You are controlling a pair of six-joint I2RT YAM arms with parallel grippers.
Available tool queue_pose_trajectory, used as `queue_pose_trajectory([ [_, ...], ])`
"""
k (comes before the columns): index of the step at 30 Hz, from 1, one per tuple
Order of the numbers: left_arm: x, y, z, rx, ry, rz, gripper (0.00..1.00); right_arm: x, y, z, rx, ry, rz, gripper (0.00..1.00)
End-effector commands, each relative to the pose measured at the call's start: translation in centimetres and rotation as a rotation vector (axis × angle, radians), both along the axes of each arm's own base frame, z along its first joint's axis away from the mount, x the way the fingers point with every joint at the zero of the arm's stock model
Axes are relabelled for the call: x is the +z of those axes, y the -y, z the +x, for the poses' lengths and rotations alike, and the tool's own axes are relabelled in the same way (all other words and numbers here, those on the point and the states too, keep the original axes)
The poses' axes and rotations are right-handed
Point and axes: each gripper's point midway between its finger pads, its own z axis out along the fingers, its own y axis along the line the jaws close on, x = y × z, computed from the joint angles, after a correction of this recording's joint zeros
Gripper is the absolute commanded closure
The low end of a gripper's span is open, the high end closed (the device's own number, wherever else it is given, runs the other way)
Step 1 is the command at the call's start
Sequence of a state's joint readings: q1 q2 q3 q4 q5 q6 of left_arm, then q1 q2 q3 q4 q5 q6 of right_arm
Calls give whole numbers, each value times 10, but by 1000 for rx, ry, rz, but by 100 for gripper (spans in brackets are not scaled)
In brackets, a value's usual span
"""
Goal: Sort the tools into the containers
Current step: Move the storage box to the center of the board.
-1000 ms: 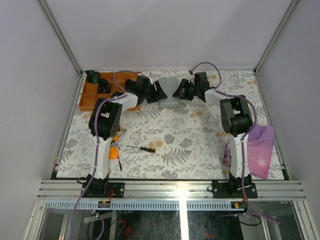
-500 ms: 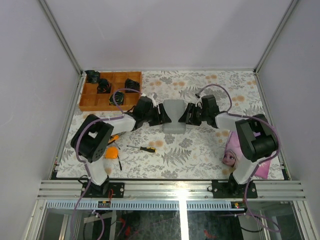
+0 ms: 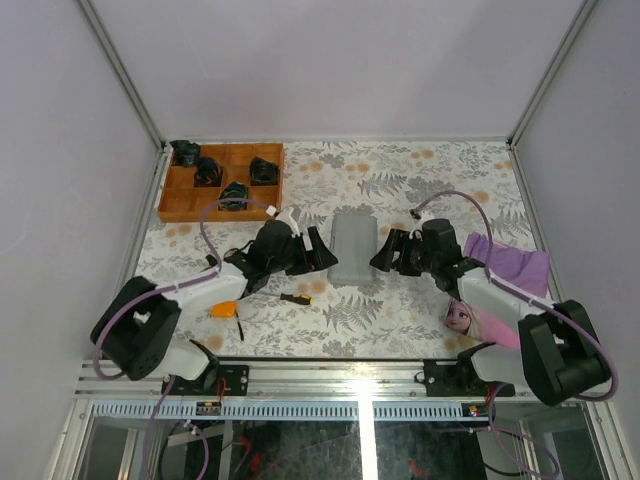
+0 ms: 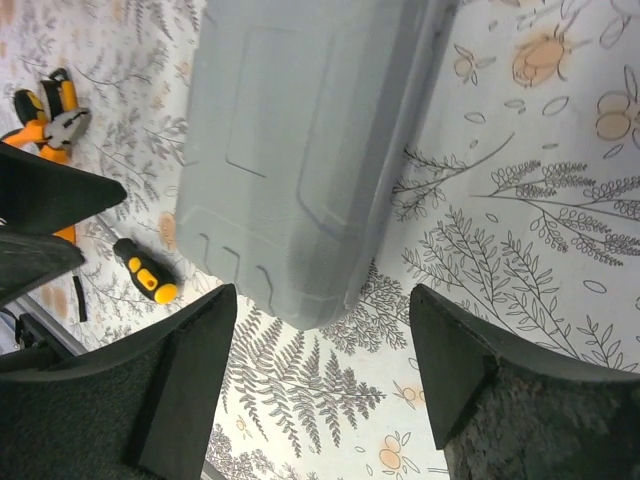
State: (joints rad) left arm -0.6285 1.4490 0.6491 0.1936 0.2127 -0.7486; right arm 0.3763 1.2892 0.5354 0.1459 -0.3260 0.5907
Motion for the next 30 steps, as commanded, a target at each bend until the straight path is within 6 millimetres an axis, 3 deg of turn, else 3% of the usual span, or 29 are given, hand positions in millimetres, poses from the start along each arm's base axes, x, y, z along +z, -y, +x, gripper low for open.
queue_pose_trajectory([
  [1, 37, -14, 17, 74, 121, 43, 16, 30, -1, 13, -4, 108, 5, 23],
  [4, 57, -23, 27, 117, 175, 67, 10, 42, -4, 23, -17, 132, 25, 22],
  [7, 71, -36, 35, 180, 209, 88, 0, 42, -2, 36, -68, 119, 2, 22],
  [14, 98, -64, 45, 289, 257, 50, 0, 31, -3, 68, -137, 85, -39, 20],
  [19, 95, -81, 49, 345, 249, 60, 0, 16, -8, 81, -135, 52, -53, 17],
  [30, 76, -83, 45, 325, 231, 61, 0, 1, -34, 88, -5, 26, 3, 18],
])
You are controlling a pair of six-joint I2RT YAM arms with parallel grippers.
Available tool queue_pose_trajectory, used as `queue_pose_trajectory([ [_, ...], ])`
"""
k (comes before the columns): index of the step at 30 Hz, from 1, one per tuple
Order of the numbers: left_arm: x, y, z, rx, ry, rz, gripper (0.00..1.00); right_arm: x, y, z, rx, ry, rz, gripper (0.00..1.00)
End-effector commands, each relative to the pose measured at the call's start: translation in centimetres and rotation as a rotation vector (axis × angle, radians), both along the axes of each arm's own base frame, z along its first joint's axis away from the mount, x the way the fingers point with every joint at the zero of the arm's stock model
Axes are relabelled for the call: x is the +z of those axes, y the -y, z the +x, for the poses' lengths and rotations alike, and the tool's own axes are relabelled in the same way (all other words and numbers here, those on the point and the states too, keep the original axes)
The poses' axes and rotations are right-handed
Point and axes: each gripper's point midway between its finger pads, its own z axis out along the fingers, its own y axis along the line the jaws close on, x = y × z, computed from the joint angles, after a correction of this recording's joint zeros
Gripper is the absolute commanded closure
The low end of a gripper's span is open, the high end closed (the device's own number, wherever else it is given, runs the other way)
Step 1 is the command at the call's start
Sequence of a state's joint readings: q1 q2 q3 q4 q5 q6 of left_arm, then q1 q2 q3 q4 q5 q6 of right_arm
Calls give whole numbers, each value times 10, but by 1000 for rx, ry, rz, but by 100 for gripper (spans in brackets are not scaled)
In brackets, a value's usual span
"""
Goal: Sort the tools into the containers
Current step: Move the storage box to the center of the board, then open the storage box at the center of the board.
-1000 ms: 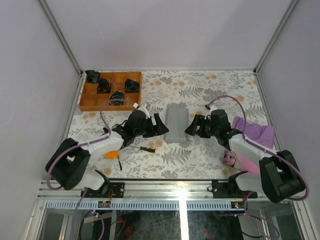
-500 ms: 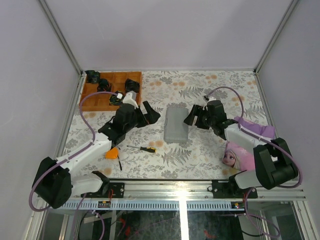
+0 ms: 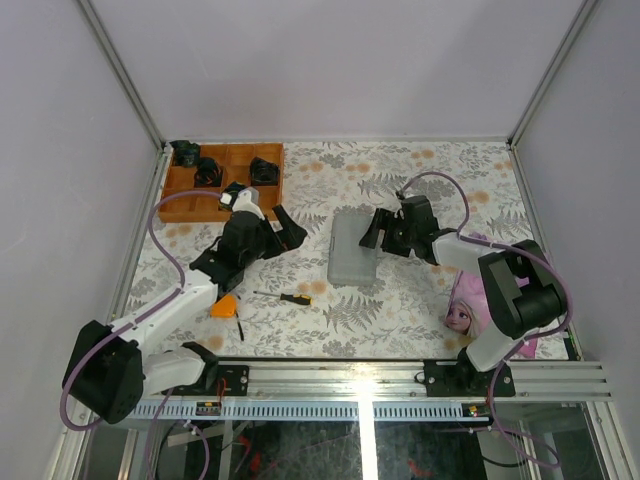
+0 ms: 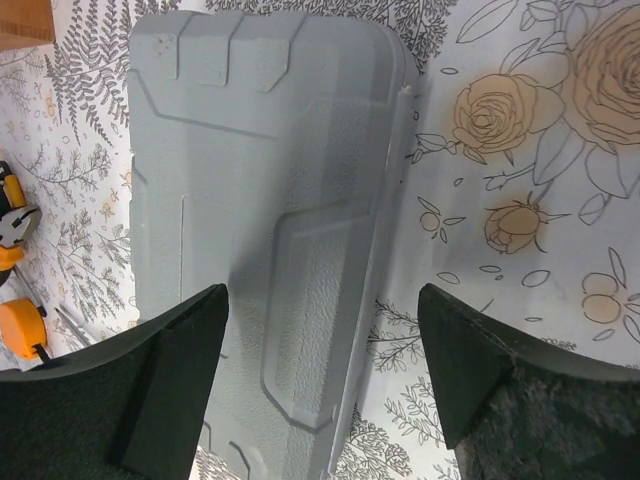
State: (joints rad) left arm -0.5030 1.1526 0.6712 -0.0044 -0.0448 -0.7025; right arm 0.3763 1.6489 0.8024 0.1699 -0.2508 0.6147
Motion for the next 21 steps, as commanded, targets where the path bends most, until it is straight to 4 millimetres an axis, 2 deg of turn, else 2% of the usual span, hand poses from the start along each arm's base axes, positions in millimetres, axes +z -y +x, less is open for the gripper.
queue_pose_trajectory([
  [1, 6, 2, 4, -7, 33, -12, 0, 16, -19, 14, 76, 62, 58, 19],
  [6, 0, 12, 1, -62, 7, -24, 0, 9, -27, 15, 120, 47, 78, 20],
  [12, -10, 14, 2, -81, -29, 9, 0, 1, -36, 19, 208, 36, 66, 22],
  [18, -19, 22, 1, -126, -47, -2, 0, -5, -34, 20, 293, 26, 4, 22],
  [21, -20, 24, 3, -126, -50, -7, 0, -1, -29, 20, 271, 48, -21, 22],
])
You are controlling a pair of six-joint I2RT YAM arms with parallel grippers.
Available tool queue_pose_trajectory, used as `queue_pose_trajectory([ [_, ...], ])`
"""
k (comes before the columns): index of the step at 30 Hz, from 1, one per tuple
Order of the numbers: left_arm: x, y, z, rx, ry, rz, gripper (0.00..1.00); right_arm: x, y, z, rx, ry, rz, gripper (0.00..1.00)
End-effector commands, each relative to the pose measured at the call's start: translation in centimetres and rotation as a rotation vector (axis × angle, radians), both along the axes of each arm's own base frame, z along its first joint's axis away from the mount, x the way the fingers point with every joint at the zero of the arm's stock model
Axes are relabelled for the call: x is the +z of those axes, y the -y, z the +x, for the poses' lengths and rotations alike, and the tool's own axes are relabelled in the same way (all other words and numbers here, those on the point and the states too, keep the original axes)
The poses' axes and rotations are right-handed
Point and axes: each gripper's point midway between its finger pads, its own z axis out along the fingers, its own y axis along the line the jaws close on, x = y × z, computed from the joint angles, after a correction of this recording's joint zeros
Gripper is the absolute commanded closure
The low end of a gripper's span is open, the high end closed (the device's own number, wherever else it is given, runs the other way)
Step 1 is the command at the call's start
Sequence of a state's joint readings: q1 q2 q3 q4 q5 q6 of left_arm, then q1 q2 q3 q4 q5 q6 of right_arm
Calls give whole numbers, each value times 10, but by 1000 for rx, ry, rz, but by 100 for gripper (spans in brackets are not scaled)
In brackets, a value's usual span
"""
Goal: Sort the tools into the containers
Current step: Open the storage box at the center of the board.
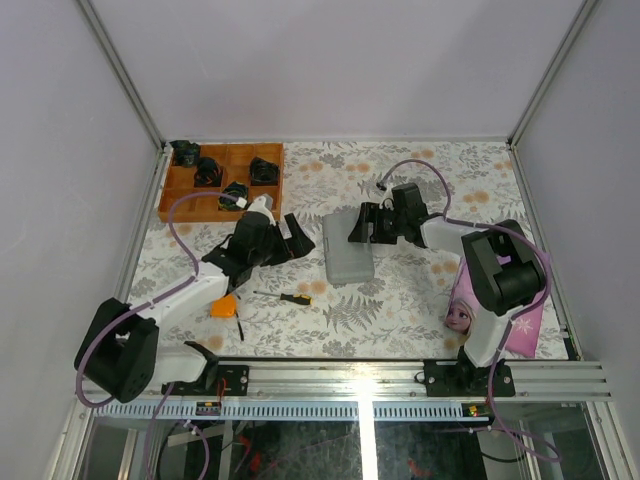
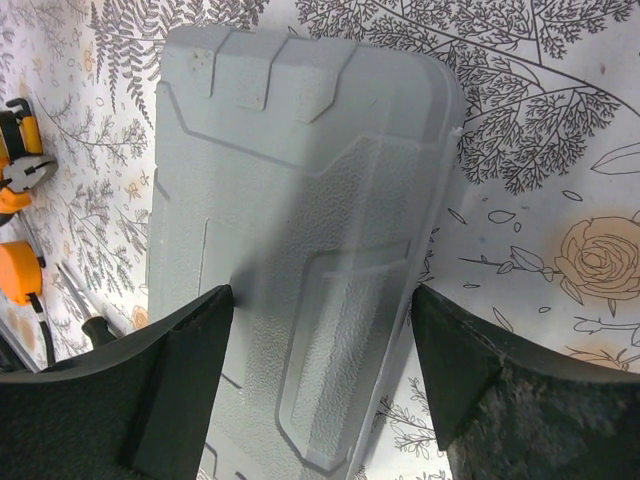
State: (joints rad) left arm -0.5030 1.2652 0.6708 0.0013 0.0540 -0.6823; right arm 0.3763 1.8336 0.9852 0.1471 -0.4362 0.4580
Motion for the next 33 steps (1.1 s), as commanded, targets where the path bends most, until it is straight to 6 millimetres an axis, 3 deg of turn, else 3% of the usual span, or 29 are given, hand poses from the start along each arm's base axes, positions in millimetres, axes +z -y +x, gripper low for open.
queue_pose_trajectory([
  [1, 17, 10, 12, -29, 58, -36, 0, 7, 8, -1, 18, 48, -56, 22],
  [6, 18, 19, 17, -45, 64, -71, 1, 28, 16, 0, -76, 92, -35, 18],
  [12, 2, 32, 27, -83, 17, -65, 12, 43, 12, -13, -136, 96, 77, 19],
  [19, -19, 45, 38, -89, -39, -84, 28, 30, 7, -20, -123, 53, 113, 26],
  [25, -34, 45, 50, -47, -67, -61, 33, 24, 9, -20, -126, 36, 90, 31],
  [27, -37, 46, 54, -44, -73, -56, 35, 12, 11, -22, -131, 6, 70, 33],
  [33, -46, 46, 63, -21, -89, -35, 40, -1, 16, -24, -148, -23, 31, 38],
])
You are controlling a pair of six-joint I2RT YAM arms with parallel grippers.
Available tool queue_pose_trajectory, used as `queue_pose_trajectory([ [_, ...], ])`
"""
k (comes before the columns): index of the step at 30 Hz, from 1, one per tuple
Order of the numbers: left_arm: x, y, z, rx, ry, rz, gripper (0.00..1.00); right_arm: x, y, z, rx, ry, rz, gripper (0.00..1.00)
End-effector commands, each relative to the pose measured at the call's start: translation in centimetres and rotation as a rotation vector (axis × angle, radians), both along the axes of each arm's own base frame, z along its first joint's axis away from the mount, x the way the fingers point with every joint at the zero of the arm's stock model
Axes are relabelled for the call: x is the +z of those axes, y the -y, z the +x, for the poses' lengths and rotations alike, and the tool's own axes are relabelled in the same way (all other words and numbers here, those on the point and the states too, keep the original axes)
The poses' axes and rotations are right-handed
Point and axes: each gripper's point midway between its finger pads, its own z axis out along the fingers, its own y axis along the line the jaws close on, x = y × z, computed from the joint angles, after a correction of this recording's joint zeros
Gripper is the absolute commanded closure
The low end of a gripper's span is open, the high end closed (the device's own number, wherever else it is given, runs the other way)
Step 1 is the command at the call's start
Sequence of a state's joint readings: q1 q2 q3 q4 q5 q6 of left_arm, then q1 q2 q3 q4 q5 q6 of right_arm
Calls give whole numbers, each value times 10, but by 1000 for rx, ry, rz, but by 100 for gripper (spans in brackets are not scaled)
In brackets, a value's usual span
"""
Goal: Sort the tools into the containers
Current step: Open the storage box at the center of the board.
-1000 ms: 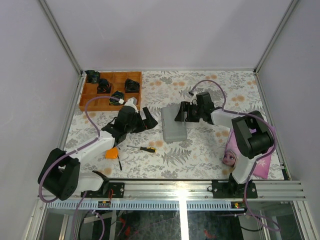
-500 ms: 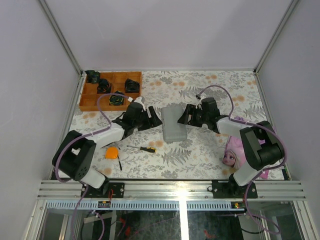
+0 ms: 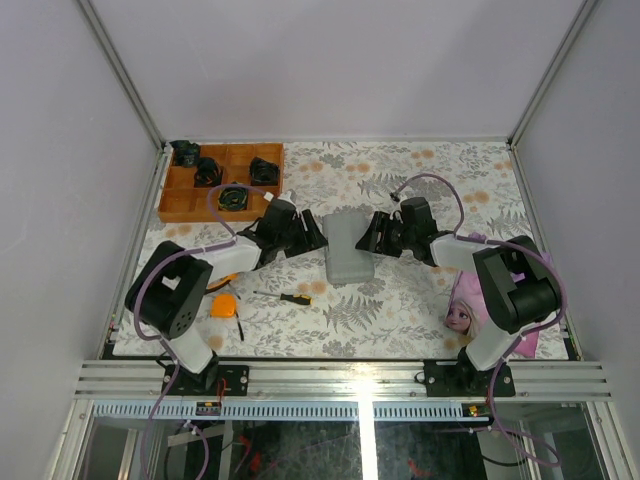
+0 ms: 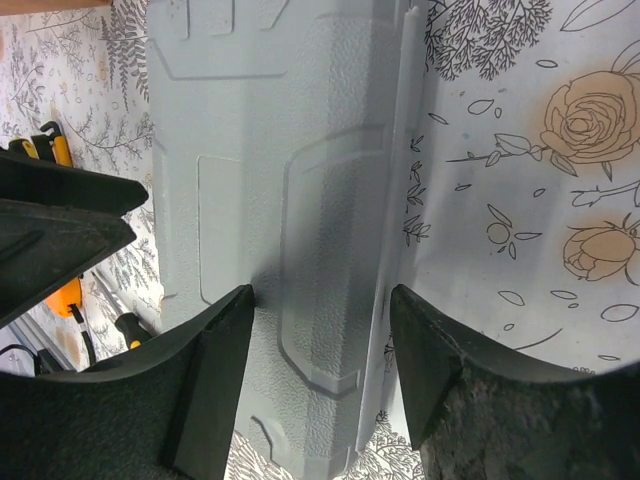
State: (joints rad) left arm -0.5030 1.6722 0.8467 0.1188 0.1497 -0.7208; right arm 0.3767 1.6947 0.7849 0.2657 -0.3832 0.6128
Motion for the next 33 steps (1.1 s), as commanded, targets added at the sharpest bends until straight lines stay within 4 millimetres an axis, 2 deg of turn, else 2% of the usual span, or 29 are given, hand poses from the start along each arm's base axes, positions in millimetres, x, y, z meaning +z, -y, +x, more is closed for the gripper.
queue_pose_trajectory([
  [1, 10, 3, 22, 38, 52, -6, 42, -4, 2, 4, -10, 2, -29, 38],
  [12, 1, 3, 27, 46, 32, 18, 57, -6, 2, 5, -7, -8, -37, 40],
  [33, 0, 21, 21, -26, 41, -14, 57, -14, 3, 1, 10, -35, -54, 40],
])
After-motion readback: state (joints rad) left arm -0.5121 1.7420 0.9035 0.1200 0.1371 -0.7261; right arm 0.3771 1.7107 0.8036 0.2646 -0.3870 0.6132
